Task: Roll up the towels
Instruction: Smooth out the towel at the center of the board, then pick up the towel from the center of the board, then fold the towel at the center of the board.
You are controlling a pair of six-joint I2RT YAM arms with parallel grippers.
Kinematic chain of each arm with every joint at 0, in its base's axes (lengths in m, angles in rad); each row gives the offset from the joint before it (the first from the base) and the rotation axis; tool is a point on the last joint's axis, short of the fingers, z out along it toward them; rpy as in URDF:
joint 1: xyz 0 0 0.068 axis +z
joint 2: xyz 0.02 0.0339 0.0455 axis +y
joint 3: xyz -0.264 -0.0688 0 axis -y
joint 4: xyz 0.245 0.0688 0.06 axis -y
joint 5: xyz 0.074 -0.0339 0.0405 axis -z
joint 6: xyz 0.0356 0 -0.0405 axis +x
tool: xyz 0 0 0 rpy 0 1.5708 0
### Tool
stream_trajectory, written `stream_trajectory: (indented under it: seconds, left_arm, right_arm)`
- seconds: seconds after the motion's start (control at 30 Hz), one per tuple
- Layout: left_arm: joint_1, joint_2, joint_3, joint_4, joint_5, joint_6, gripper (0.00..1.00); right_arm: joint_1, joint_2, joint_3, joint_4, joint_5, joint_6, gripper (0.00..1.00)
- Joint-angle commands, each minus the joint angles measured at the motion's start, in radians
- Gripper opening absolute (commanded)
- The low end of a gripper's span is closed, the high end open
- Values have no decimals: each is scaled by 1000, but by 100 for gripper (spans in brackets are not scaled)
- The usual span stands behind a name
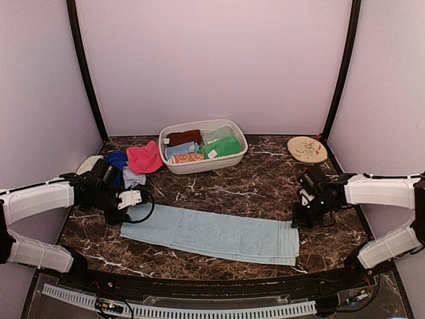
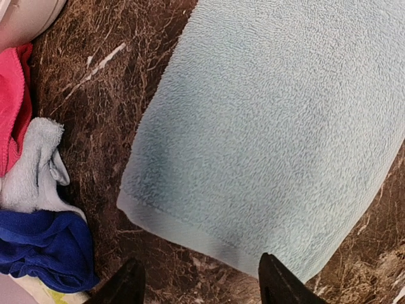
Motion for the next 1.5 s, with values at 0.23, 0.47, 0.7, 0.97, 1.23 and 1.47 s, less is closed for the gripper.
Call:
stream_trajectory:
  seconds: [0.23,0.47,0.7,0.97,1.23,1.47]
  left_arm:
    - [5,-16,72,-124,146,-67,68]
    - [82,-39,91,-160,207,-68,68]
    - [182,-40,79,-143,233,-35,67]
    - [234,-49,60,-131,248,1,67]
    - [265,-57,47,-133,254,19,66]
    - [277,-68,28,-130,256,36,64]
  right_arm:
    - [-268,40,283,-216,260,-191,0]
    - [-238,139,482,-278,196,-222,0]
    - [-28,158,577,-191,-87,-74,0]
    - [161,251,594,11,-232,123,0]
    - [305,441,757,120,-283,199,0]
    - [385,615,913,138,-323,206,0]
